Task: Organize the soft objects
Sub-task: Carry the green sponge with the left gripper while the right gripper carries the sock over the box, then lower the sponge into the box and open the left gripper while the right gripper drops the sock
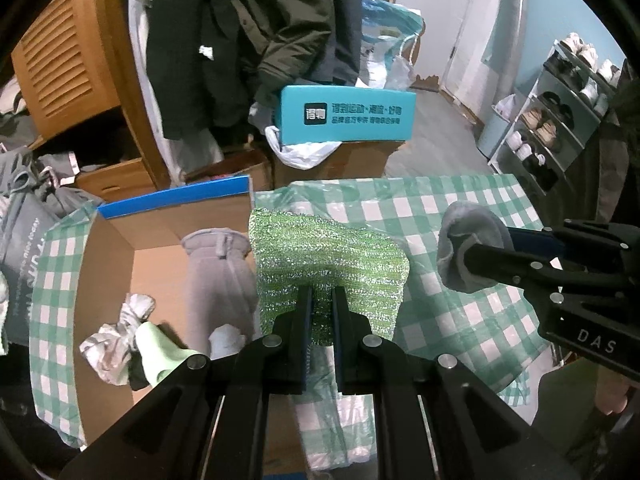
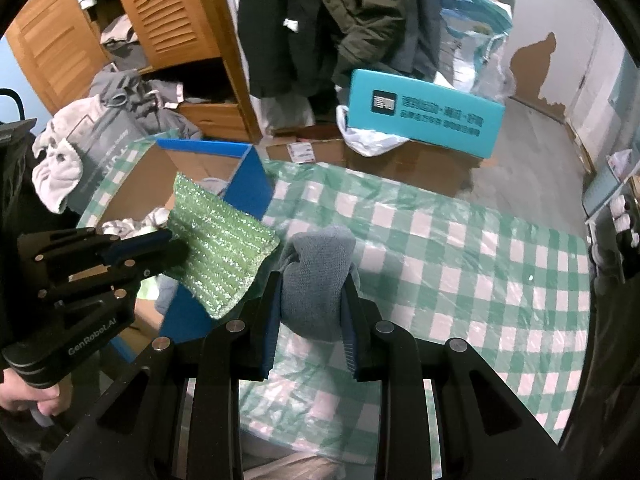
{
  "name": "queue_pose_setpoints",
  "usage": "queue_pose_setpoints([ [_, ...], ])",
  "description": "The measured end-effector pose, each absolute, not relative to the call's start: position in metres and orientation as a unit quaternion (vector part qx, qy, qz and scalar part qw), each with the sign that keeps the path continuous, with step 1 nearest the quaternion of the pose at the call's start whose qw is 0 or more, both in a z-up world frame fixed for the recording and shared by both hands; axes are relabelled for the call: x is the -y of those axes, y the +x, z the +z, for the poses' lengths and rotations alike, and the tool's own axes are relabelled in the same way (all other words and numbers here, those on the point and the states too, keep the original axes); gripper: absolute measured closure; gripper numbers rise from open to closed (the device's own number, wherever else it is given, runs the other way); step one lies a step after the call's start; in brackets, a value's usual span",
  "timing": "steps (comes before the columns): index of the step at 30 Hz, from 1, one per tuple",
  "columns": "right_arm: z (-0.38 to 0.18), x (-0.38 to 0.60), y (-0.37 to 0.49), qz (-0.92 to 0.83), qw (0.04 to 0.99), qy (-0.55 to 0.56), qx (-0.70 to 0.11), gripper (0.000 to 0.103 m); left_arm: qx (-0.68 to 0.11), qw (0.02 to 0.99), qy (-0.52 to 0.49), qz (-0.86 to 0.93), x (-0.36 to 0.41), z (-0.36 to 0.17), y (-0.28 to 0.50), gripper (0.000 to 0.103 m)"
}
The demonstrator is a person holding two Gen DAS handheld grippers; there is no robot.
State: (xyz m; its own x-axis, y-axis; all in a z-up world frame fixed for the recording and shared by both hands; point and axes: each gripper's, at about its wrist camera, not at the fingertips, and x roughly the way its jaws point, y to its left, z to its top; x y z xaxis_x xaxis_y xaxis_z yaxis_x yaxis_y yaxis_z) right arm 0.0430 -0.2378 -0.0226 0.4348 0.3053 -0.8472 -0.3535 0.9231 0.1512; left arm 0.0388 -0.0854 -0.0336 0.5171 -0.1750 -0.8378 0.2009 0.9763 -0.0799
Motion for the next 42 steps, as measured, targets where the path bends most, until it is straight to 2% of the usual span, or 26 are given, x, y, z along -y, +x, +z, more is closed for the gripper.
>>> queue_pose_setpoints([
  [24, -0.015, 0.14, 0.055, 0.256, 0.825, -0.049, -0.502, 0.077, -0.477, 0.876, -0.032, -0.064, -0.011, -0.031, 0.023, 0.094],
  [42, -0.039, 0.073, 0.061, 0.292, 0.794, -0.08, -0.528, 0.077, -0.503, 0.863, -0.037, -0.005, -0.061, -0.059, 0.029, 0.093],
])
